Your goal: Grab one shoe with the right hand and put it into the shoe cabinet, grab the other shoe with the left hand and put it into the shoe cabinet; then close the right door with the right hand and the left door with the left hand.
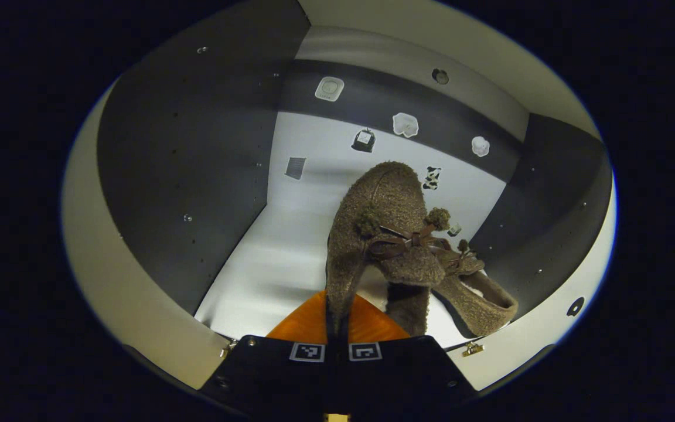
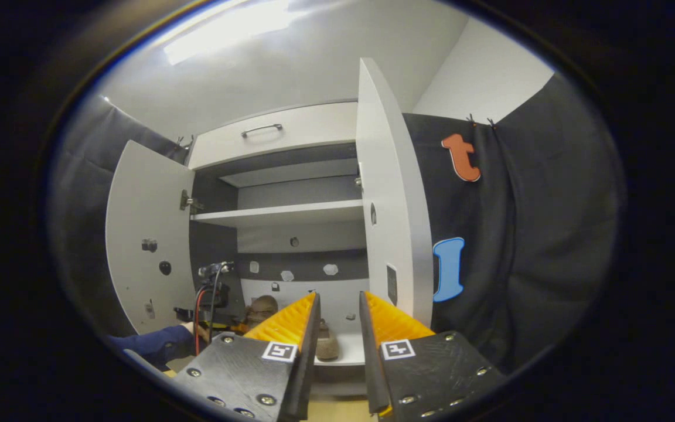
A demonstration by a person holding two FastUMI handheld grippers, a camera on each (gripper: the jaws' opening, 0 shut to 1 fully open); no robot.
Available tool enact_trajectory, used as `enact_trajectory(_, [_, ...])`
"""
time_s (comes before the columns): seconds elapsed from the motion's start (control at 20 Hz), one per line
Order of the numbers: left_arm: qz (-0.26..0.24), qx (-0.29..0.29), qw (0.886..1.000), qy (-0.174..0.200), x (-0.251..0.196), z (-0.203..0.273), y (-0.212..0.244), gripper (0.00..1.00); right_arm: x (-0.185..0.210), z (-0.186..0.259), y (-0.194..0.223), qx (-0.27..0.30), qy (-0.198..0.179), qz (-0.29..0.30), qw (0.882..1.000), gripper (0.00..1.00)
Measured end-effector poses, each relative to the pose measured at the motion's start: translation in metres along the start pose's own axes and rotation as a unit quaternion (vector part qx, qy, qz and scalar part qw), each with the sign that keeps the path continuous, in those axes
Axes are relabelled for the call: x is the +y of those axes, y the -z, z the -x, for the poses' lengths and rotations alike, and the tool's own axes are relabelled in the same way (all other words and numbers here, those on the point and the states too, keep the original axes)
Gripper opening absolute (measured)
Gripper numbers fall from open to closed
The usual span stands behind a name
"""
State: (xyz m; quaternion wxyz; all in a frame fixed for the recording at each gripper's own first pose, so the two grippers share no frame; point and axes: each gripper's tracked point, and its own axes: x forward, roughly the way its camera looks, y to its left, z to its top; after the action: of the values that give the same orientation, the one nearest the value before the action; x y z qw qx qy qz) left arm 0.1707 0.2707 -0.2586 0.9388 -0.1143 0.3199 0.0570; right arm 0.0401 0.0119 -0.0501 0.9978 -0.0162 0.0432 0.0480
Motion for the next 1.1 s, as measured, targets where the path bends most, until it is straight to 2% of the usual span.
enact_trajectory(0.2, [-0.018, 0.005, 1.000, -0.013, 0.001, -0.005, -0.001, 0.01, 0.008, 0.004, 0.001, 0.000, -0.007, 0.002, 1.000, 0.38])
enact_trajectory(0.25, [-0.022, 0.010, 1.000, -0.018, 0.003, -0.006, 0.001, 0.04, 0.010, 0.006, 0.001, 0.000, -0.010, 0.002, 1.000, 0.38])
enact_trajectory(0.3, [-0.028, 0.015, 0.999, -0.025, 0.005, -0.006, 0.003, 0.08, 0.012, 0.008, 0.000, -0.001, -0.011, 0.003, 1.000, 0.38])
enact_trajectory(0.35, [-0.031, 0.016, 0.999, -0.031, 0.008, -0.006, 0.002, 0.19, 0.013, 0.009, 0.000, -0.001, -0.012, 0.004, 1.000, 0.38])
enact_trajectory(0.45, [-0.039, 0.003, 0.999, -0.038, 0.009, -0.005, -0.005, 0.27, 0.014, 0.014, 0.001, 0.000, -0.014, 0.006, 1.000, 0.38])
enact_trajectory(0.5, [-0.049, -0.003, 0.998, -0.042, 0.010, -0.003, -0.009, 0.37, 0.015, 0.016, 0.001, 0.001, -0.015, 0.005, 1.000, 0.38])
enact_trajectory(0.65, [-0.084, -0.013, 0.995, -0.053, 0.010, 0.010, -0.017, 0.85, 0.014, 0.024, -0.002, -0.001, -0.016, 0.002, 1.000, 0.38])
enact_trajectory(0.75, [-0.091, -0.035, 0.994, -0.057, 0.007, 0.021, -0.029, 0.82, 0.014, 0.030, -0.005, -0.003, -0.017, 0.000, 1.000, 0.38])
enact_trajectory(0.85, [-0.099, -0.063, 0.991, -0.065, 0.006, 0.040, -0.043, 0.89, 0.012, 0.035, -0.009, -0.005, -0.019, 0.000, 1.000, 0.38])
enact_trajectory(1.1, [-0.101, -0.137, 0.984, -0.057, -0.007, 0.102, -0.072, 0.90, 0.004, 0.045, -0.018, -0.013, -0.018, 0.006, 1.000, 0.38])
